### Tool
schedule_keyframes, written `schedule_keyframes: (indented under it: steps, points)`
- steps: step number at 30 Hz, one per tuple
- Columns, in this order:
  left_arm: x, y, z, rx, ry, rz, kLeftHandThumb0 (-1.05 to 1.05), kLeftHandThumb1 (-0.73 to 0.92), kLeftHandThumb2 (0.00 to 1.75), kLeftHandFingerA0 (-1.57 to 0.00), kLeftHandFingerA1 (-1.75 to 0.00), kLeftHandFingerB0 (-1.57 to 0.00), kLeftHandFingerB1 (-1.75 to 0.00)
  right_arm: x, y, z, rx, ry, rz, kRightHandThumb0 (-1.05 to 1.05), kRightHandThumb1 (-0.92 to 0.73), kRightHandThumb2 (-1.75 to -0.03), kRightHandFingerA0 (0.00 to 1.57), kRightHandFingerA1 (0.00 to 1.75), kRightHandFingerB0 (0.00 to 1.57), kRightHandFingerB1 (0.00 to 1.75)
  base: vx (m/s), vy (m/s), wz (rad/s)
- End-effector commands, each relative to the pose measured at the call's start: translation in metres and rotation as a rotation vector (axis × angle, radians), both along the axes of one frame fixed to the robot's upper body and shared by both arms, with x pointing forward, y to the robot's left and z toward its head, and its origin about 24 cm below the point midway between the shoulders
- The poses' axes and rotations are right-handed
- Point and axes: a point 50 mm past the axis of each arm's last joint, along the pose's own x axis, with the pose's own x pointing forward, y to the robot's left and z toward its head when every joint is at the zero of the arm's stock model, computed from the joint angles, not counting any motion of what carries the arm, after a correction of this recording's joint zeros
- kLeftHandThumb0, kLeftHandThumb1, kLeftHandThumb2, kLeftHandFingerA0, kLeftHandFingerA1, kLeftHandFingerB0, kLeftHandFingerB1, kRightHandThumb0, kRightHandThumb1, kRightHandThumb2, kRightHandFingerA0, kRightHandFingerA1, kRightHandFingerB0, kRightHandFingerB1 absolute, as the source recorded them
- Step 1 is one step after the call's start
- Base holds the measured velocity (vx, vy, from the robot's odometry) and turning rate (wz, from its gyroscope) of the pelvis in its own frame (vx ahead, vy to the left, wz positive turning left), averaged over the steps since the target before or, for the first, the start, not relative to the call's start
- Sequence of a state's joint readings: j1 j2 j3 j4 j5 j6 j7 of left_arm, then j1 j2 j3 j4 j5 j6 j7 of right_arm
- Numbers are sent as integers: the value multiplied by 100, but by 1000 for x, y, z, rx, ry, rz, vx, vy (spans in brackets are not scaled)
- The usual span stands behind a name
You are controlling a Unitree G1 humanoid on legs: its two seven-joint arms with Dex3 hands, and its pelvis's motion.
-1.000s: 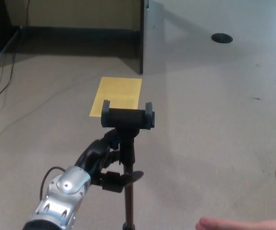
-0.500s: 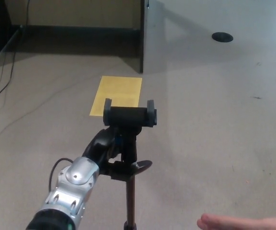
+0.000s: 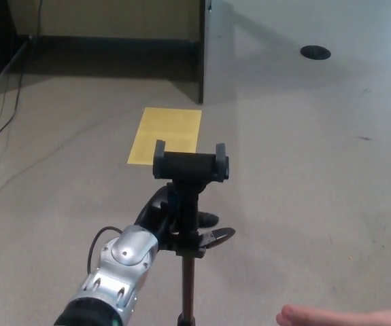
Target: There is a tripod standing in front of the robot and the robot extends its left arm to grab it. It lifts the tripod and passes it to a person.
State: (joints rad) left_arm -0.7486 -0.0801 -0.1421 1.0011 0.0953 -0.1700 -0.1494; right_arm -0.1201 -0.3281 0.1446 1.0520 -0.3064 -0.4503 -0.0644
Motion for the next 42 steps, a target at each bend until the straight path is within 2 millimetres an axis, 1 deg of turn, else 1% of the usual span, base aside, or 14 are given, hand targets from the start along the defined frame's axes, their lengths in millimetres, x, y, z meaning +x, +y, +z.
schedule_keyframes:
  steps: [1,3,4,6,7,9,10,11,13,21,25,26,27,42]
  points:
    - [-3,-4,-3,43,-16,-23,-17,84,67,-122,-74,-70,-43,3,-5,2,-8,5,-18,-41,-67,-60,59,40,47,36,0,0,0]
    - [-2,-2,0,98,-55,-23,-12,86,66,-114,-101,-92,-57,5,-5,4,3,3,-19,-47,-56,-82,53,53,42,48,0,0,0]
    - [-2,-1,0,89,-57,-12,-9,84,71,-108,-110,-92,-75,6,-5,4,6,-1,-18,-40,-68,-60,57,40,47,36,0,0,0]
    - [-2,1,-2,43,-55,8,-5,81,77,-103,-121,-90,-101,6,-5,4,6,0,-21,-48,-56,-82,53,53,42,48,0,0,0]
    - [-2,1,-2,40,-57,17,-5,79,82,-98,-131,-84,-117,6,-5,4,13,-3,-27,-41,-67,-60,60,41,48,36,0,0,0]
    - [-2,3,-3,34,-59,26,-11,77,83,-94,-144,-75,-130,6,-6,4,1,4,-24,-48,-56,-83,54,53,43,48,0,0,0]
    - [-2,4,-3,25,-60,29,-12,77,85,-96,-143,-76,-127,6,-6,4,1,4,-22,-42,-68,-60,61,41,47,36,0,0,0]
    - [-2,6,-2,11,-62,31,-10,75,85,-95,-144,-76,-126,5,-6,4,1,5,-20,-49,-56,-83,54,53,42,48,0,0,0]
    - [-2,7,-1,4,-70,34,-10,76,87,-95,-145,-76,-125,5,-6,4,0,3,-18,-42,-68,-60,61,41,48,36,0,0,0]
    - [5,4,23,-68,-135,59,-14,74,83,-103,-136,-82,-114,6,-8,6,-6,4,-4,-42,-69,-61,65,43,46,36,0,0,0]
    - [8,-6,58,-142,-254,16,-11,75,80,-105,-133,-83,-113,4,-9,5,-7,12,-10,-41,-69,-60,63,41,47,36,0,0,0]
    - [7,-14,80,-217,-320,-34,-8,76,81,-104,-135,-81,-117,4,-9,5,-15,22,-10,-48,-58,-83,54,53,42,48,0,0,0]
    - [7,-18,89,-224,-338,-50,-9,75,82,-105,-135,-80,-118,4,-9,5,-17,25,-10,-42,-69,-60,63,42,47,36,0,0,0]
    - [-39,-98,224,-273,-574,-401,-11,75,78,-114,-123,-87,-105,3,-14,5,-40,36,-3,-42,-70,-62,67,43,49,37,0,0,0]
